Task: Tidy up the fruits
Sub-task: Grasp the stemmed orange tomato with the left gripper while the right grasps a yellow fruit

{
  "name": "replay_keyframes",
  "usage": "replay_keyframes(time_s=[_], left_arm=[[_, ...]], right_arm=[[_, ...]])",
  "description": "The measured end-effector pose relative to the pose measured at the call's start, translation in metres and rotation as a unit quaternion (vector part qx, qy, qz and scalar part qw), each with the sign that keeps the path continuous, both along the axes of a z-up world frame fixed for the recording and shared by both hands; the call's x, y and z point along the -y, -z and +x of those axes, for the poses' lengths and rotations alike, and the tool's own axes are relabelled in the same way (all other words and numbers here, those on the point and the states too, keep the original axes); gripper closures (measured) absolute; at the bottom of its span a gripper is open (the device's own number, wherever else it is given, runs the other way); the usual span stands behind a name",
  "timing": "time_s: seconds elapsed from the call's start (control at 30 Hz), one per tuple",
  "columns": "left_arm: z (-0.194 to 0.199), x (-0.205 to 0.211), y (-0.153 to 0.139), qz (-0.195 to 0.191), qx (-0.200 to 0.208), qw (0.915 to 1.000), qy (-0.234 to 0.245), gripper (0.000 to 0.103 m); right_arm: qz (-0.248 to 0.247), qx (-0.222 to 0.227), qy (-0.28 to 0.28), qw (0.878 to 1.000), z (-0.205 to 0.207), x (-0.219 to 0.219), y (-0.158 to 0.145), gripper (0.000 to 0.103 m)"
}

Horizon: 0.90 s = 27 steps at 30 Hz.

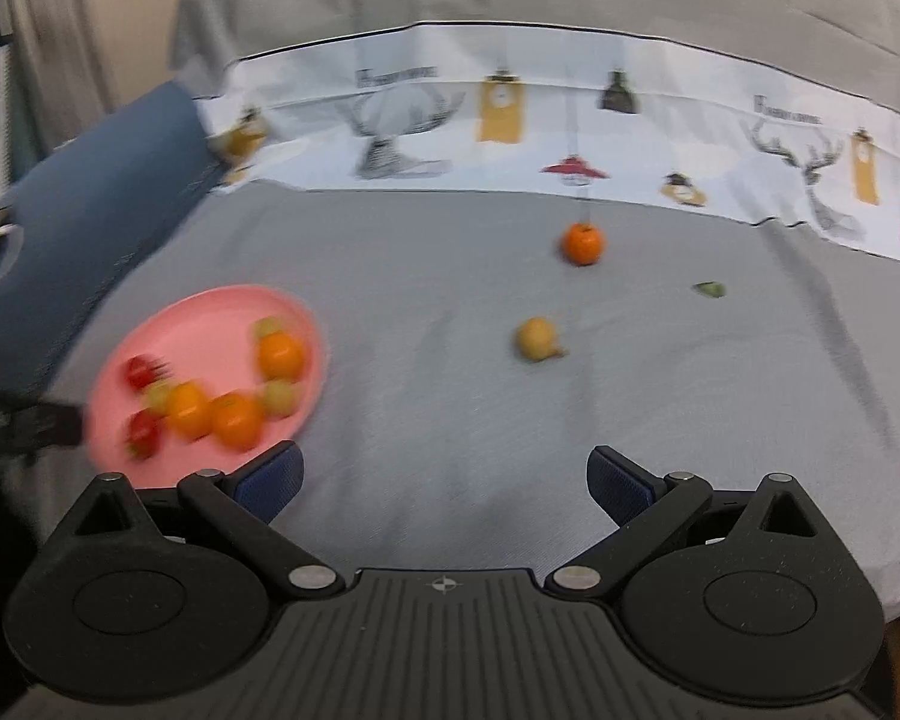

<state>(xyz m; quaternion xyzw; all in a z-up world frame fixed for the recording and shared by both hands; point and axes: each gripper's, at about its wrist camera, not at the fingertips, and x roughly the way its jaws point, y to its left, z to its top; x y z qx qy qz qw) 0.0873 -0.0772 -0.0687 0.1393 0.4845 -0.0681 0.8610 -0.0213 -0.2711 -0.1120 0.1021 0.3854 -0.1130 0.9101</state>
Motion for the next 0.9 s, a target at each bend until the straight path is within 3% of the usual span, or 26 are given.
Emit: replay_keyframes(time_s=[0.23, 0.53, 0.57, 0.6, 0.63, 0.67, 0.73, 0.8, 0.9], left_arm=[[0.026, 0.028, 0.011, 0.011, -0.009, 0.9999, 0.009, 0.000], [0.065, 0.060, 0.024, 0.026, -0.009, 0.9996, 0.008, 0.000], [0.069, 0.064, 0.026, 0.028, -0.010, 0.9995, 0.008, 0.000], [0.073, 0.068, 0.027, 0.030, -0.010, 0.9995, 0.008, 0.000], [0.077, 0.072, 0.030, 0.032, -0.011, 0.9994, 0.008, 0.000], [0.081, 0.076, 0.032, 0.033, -0.012, 0.9993, 0.008, 0.000], [0.091, 0.085, 0.036, 0.034, -0.015, 0.9993, 0.009, 0.000], [0.098, 0.096, 0.039, 0.032, -0.014, 0.9993, 0.011, 0.000], [0.113, 0.120, 0.042, 0.012, -0.014, 0.9995, 0.024, 0.000]], right_arm=[[-0.025, -0.005, 0.051, 0.998, 0.044, 0.055, 0.042, 0.003], [-0.055, 0.000, 0.021, 0.998, 0.105, 0.078, 0.088, 0.010], [-0.055, 0.000, 0.017, 0.998, 0.109, 0.080, 0.091, 0.017], [-0.055, 0.000, 0.013, 0.998, 0.112, 0.080, 0.095, 0.038], [-0.054, -0.002, 0.008, 0.998, 0.115, 0.081, 0.098, 0.050], [-0.055, 0.008, 0.004, 0.998, 0.114, 0.081, 0.099, 0.077], [-0.079, 0.010, 0.000, 0.997, 0.113, 0.079, 0.098, 0.075], [-0.094, 0.024, 0.030, 0.995, 0.105, 0.088, 0.096, 0.075], [-0.095, 0.033, 0.148, 0.984, 0.093, 0.133, 0.093, 0.075]])
